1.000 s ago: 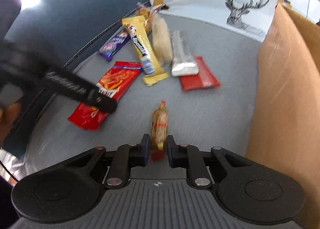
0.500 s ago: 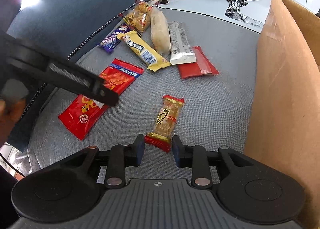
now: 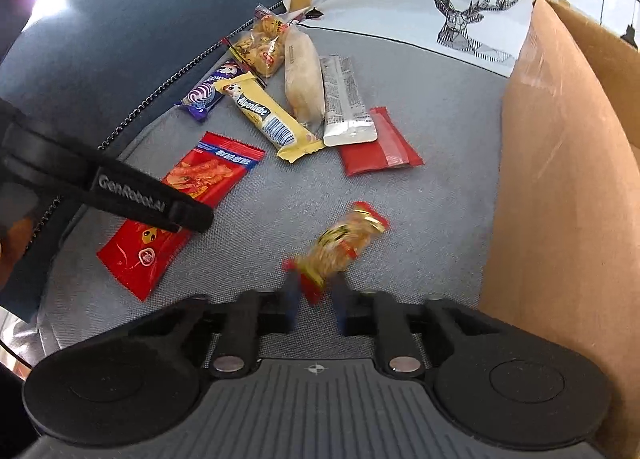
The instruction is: Organize snacks
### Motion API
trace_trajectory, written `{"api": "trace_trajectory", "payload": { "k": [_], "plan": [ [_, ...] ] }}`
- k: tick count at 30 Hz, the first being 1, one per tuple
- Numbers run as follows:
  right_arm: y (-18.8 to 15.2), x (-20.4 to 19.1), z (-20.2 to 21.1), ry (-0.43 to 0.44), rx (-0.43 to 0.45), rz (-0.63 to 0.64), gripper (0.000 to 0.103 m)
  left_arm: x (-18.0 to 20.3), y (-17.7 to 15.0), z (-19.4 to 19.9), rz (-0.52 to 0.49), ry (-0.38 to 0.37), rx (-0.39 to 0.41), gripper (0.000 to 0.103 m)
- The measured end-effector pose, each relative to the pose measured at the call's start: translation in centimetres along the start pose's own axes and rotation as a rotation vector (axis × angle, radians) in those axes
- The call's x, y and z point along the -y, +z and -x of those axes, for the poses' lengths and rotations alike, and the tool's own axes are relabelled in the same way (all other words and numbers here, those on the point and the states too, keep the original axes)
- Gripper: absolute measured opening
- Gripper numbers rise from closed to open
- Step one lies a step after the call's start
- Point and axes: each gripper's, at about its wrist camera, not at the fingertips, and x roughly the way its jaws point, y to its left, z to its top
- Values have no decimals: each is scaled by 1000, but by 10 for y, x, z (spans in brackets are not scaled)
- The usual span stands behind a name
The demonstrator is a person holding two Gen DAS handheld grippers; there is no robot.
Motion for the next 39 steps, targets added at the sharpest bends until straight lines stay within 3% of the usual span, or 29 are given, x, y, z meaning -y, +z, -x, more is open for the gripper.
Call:
{"api": "trace_trajectory", "payload": {
  "k": [8, 13, 17, 18, 21, 22, 27, 31, 32, 34, 36, 39],
  "plan": [
    [-1, 0, -2, -4, -11, 11, 9, 1, 1, 2, -6, 0, -5, 53],
    [0, 2, -4, -1, -1, -19, 22, 1, 1, 0, -19, 0, -4, 53],
    [0, 3, -6, -10, 15, -26, 25, 0, 1, -1, -18, -1, -4, 53],
    [0, 3, -6, -9, 20, -25, 25, 0, 1, -1, -14, -3, -3, 53],
    [2, 5, -5, 12, 40, -43, 3, -3, 2, 0, 11, -12, 0, 52],
    [2, 6, -4, 23, 50, -55, 1, -4, 2, 1, 19, -16, 1, 51],
    [5, 5, 5, 34, 98, -40, 1, -7, 2, 3, 43, -31, 8, 51],
    [4, 4, 4, 41, 75, -34, 4, -6, 3, 4, 33, -34, 3, 51],
    [5, 5, 4, 47, 70, -38, 7, -6, 2, 4, 30, -33, 3, 51],
    [5, 5, 4, 53, 78, -42, 43, -6, 2, 3, 33, -35, 2, 51],
    [6, 6, 4, 32, 99, -43, 60, -8, 2, 3, 36, -34, 2, 51],
    [11, 10, -4, 21, 93, -70, 62, -9, 2, 3, 44, -35, 3, 51]
  ]
}}
